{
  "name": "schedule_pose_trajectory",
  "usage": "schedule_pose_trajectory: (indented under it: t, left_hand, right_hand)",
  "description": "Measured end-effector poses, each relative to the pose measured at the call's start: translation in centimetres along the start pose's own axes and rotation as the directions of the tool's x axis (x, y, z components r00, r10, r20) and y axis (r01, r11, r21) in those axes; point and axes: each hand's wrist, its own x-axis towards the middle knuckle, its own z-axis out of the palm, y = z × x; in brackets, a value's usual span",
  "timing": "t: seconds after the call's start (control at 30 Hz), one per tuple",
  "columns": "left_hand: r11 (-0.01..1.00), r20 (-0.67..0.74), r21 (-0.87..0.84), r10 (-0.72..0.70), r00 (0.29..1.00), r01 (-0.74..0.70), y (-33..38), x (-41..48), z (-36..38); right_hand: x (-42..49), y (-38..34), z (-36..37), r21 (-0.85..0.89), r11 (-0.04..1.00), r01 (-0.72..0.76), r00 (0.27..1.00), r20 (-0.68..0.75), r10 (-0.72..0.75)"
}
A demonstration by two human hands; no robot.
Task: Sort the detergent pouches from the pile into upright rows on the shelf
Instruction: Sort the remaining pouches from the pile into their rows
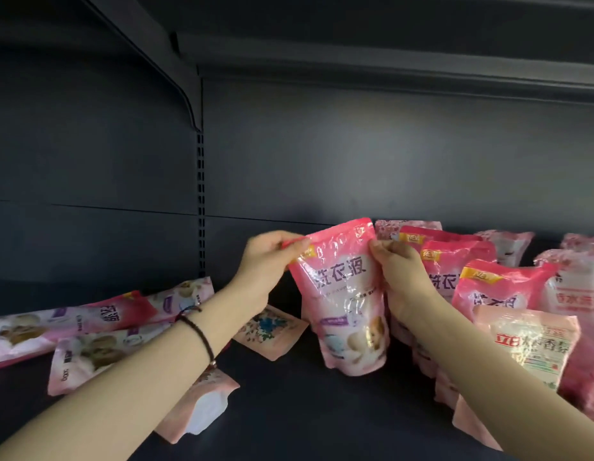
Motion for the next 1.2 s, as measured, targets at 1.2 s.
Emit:
schedule_pose_trajectory:
  t: [1.2]
  left_hand:
    - [-0.142, 0.547, 0.813, -0.144, 0.825, -0.564, -1.4, 3.5, -13.6]
  right_hand:
    - [-1.5, -2.3, 9.0, -0.506, -0.263, 0.821, 0.463, 0.861, -0.212]
